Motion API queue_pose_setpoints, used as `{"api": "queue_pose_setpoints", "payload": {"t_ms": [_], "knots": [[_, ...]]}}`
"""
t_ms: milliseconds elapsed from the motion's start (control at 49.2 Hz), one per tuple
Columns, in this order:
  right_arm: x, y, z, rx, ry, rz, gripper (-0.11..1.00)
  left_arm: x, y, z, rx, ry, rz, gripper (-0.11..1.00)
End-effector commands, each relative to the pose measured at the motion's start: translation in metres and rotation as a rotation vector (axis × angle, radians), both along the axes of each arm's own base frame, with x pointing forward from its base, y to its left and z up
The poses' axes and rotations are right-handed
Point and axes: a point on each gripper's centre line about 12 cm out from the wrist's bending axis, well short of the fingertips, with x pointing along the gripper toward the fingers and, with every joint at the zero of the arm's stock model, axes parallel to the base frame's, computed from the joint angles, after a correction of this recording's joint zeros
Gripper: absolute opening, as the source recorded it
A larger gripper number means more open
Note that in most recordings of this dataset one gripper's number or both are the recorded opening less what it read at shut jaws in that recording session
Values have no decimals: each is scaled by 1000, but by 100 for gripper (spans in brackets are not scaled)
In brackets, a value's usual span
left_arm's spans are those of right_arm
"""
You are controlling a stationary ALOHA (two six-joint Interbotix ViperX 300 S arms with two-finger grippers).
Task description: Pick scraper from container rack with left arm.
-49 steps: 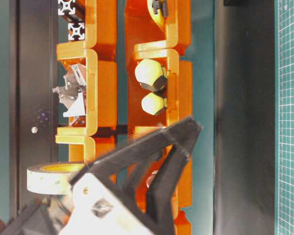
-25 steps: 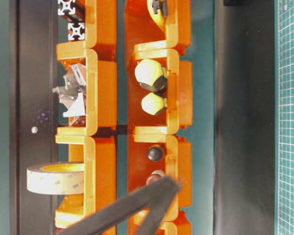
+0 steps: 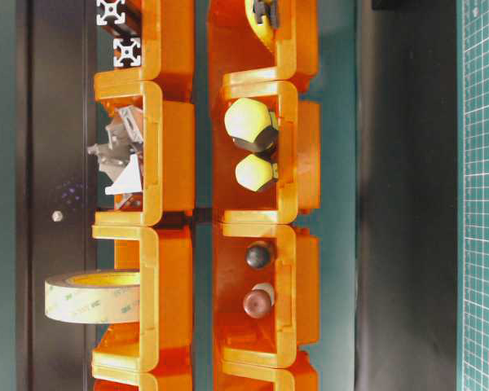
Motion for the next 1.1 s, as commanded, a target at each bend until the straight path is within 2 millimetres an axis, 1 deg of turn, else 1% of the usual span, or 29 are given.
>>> {"api": "queue_pose_setpoints", "payload": {"t_ms": [0,41,122,244,427,549,936,1078], "knots": [[1,0,13,-3,-29,-1,0,-20,11,22,1,-98,-7,89],[1,0,13,-3,-31,0,0,-26,14,26,-1,-122,-10,89],[1,0,14,-3,-32,0,0,-34,18,28,-5,-149,-14,89],[1,0,15,-3,-40,0,0,-42,22,27,-10,-165,-12,89],[1,0,17,-4,-52,-1,0,-50,27,31,-26,-197,-11,89],[1,0,17,-4,-52,-3,0,-55,29,30,-33,-207,-8,89],[1,0,15,-3,-44,-2,0,-56,30,22,-37,-192,-3,89],[1,0,14,-3,-43,-1,0,-57,30,23,-42,-195,-3,89]]}}
